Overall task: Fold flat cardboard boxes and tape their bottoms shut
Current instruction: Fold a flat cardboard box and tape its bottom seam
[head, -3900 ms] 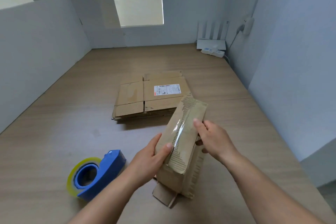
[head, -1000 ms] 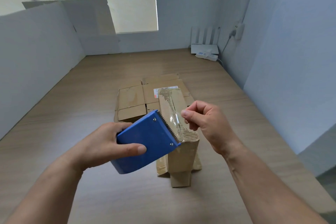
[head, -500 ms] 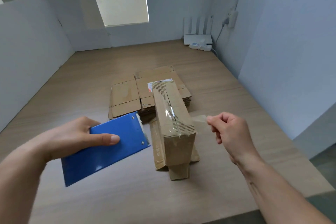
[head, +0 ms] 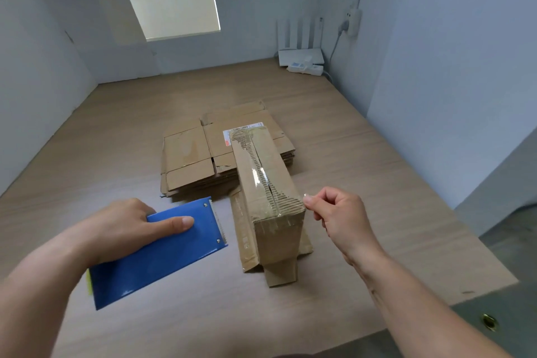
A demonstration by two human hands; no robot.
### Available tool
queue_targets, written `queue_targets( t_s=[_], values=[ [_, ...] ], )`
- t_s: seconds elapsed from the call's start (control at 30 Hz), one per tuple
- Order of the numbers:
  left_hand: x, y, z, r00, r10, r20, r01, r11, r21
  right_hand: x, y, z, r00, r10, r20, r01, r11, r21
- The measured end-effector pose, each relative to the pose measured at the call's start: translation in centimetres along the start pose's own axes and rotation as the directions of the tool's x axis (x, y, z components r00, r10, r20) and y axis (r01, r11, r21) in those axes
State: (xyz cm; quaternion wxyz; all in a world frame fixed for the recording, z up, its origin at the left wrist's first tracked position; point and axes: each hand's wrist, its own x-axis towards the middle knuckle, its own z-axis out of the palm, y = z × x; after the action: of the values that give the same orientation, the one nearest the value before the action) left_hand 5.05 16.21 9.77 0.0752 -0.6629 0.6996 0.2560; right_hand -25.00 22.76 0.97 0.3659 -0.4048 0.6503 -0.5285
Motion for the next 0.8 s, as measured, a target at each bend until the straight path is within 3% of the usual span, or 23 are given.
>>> queue_targets(
  t_s=[0.3, 0.37, 0.43, 0.5, 0.57, 0.63, 0.7, 0.77, 0.8],
  values=[
    [2.6, 2.2, 4.3, 0.996, -0.021, -0.091, 0.045, 0.961, 0.273, -0.4, 0.9, 1.0, 0.969, 0.233, 0.085, -0.242, 0.963, 0.119],
    [3.1, 2.9, 4.9, 0.994, -0.039, -0.099, 0.063, 0.965, 0.255, -0.2, 2.0, 0.9, 0.945, 0.311, 0.104, -0.314, 0.949, 0.014],
    [3.4, 3.3, 5.2, 0.994, -0.031, -0.103, 0.058, 0.963, 0.264, -0.9, 4.3, 0.7, 0.902, 0.422, 0.090, -0.392, 0.889, -0.235],
    [3.7, 3.2, 5.1, 0.990, -0.009, -0.140, 0.051, 0.953, 0.299, -1.2, 5.5, 0.3, 0.909, 0.415, 0.035, -0.379, 0.858, -0.347],
    [3.6, 3.2, 5.1, 0.989, -0.006, -0.146, 0.053, 0.946, 0.320, -0.7, 4.7, 0.1, 0.980, 0.187, -0.063, -0.197, 0.908, -0.371],
    [3.6, 3.5, 5.3, 0.988, -0.006, -0.157, 0.056, 0.947, 0.317, 0.0, 2.1, 0.4, 0.988, -0.152, 0.036, 0.154, 0.902, -0.404],
    [3.8, 3.8, 5.4, 0.985, -0.006, -0.172, 0.061, 0.946, 0.318, 0.2, 0.3, 1.5, 0.874, -0.339, 0.347, 0.475, 0.746, -0.468],
    [3.6, 3.6, 5.6, 0.984, -0.022, -0.179, 0.078, 0.947, 0.311, 0.1, 0.3, 2.4, 0.757, -0.369, 0.540, 0.641, 0.583, -0.499],
    [3.5, 3.5, 5.8, 0.982, -0.032, -0.185, 0.088, 0.947, 0.308, 0.1, 0.7, 2.5, 0.735, -0.367, 0.570, 0.667, 0.544, -0.509]
  ],
)
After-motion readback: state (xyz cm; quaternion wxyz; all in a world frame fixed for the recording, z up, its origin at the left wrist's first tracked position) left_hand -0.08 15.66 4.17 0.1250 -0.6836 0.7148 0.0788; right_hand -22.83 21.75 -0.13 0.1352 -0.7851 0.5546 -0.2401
